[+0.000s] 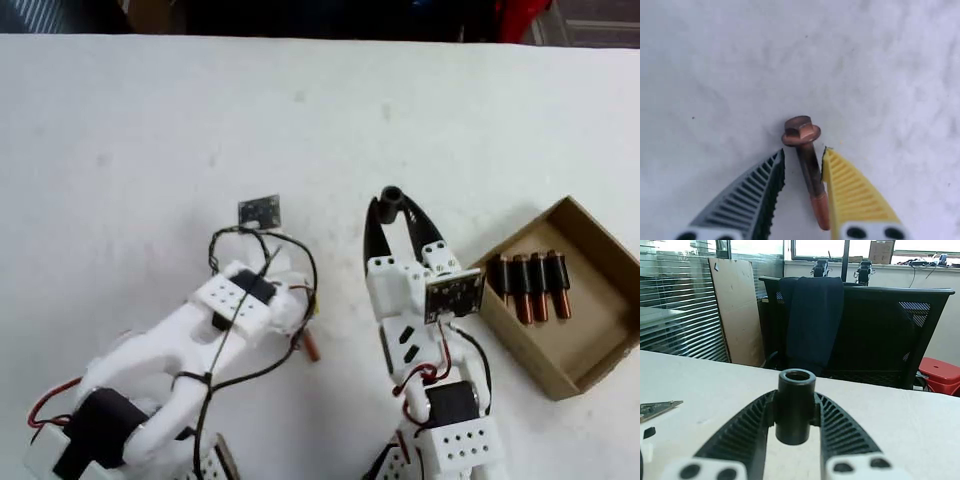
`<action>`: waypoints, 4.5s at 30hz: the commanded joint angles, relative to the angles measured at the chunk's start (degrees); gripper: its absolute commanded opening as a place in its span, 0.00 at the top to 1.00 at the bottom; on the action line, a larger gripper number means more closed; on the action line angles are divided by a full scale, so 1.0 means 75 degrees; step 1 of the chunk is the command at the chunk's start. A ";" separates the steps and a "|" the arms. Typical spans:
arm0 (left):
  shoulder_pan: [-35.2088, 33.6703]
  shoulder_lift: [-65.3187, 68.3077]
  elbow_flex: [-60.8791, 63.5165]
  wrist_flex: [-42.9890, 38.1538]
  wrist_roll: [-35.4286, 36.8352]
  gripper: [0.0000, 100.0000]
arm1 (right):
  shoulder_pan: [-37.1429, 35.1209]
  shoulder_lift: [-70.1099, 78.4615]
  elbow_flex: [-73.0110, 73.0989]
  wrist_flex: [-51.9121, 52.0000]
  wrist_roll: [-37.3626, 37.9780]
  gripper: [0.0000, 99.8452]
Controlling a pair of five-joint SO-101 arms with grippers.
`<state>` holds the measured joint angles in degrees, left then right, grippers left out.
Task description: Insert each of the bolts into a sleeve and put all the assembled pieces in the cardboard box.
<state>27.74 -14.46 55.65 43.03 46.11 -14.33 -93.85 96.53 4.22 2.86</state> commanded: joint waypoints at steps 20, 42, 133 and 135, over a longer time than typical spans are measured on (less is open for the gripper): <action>-0.0440 -0.0029 0.0082 -0.0703 0.0047 0.85 | 0.0053 -0.0111 0.0082 0.0018 -0.0012 0.98; -0.0768 0.0697 -0.0105 -0.0926 -0.0012 0.91 | 0.0252 -0.0111 0.0082 0.0018 -0.0047 0.98; -0.2608 -0.8434 -0.1313 0.1266 -0.5286 0.98 | -0.3745 -0.0053 0.0082 0.0627 -0.0012 0.98; -0.2233 -0.8715 -0.1102 0.1008 -0.5286 0.98 | -0.3956 -0.0053 0.0082 0.0709 0.0000 0.98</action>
<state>7.08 -75.30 46.15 56.66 6.11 -42.02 -93.85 96.53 8.79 2.86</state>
